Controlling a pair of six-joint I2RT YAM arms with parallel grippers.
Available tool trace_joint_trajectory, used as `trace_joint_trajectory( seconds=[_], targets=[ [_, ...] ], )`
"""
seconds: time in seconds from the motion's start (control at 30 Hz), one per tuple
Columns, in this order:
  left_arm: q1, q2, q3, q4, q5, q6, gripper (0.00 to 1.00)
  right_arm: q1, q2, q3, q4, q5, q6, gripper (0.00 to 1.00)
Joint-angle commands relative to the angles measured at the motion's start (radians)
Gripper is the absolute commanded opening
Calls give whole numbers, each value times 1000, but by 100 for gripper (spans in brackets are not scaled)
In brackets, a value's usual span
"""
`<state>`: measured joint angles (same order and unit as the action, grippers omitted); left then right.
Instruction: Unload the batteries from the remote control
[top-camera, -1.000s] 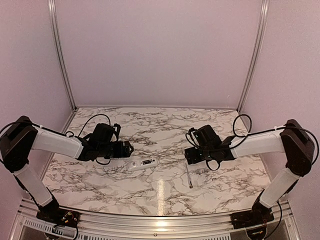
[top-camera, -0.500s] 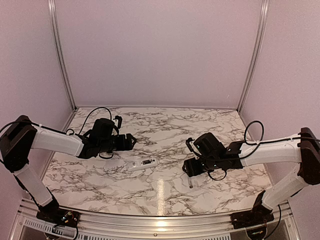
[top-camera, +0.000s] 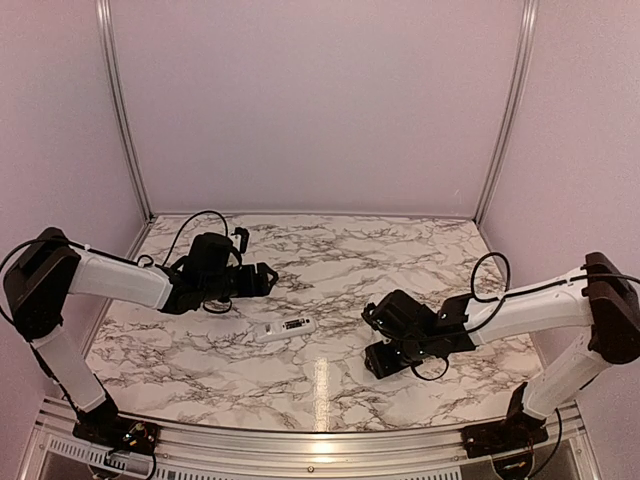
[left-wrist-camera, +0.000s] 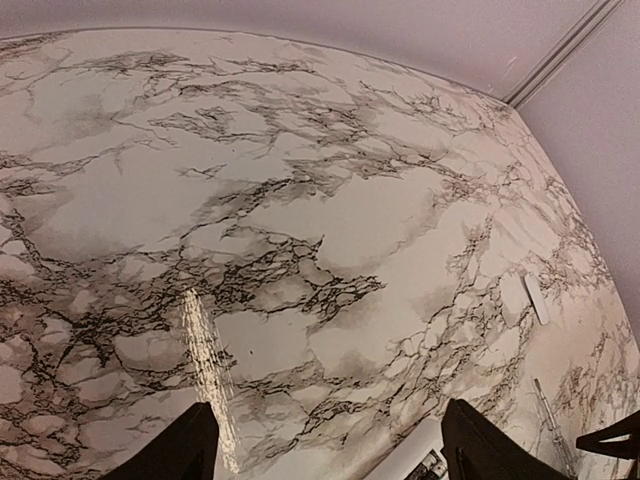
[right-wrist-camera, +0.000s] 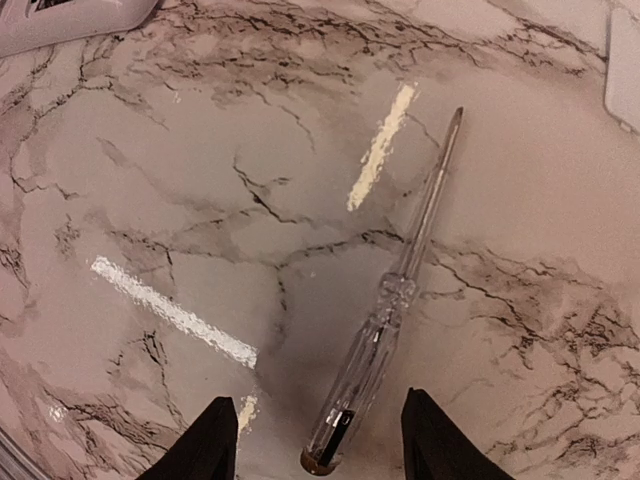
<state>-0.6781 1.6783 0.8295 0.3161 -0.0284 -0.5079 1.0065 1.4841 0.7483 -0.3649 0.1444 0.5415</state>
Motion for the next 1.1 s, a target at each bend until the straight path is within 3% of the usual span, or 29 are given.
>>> trace_joint_trajectory(
  seconds=[0.0,0.47,0.63,0.8,1.07],
  targets=[
    [-1,20,23,15,13,1,81,22,41,2,-39,31,41,53],
    [-1,30,41,11,18,8,80,58,135,18,-76,87,57,25],
    [-1,31,46,7,16,17,80,58,124,16,-84,123,72,9],
    [-1,27,49,13,15,37,81,58,85,4,-36,164,36,0],
    [-1,9,43,35,50,75,82,58,53,20,81,271,-79,0]
  ],
)
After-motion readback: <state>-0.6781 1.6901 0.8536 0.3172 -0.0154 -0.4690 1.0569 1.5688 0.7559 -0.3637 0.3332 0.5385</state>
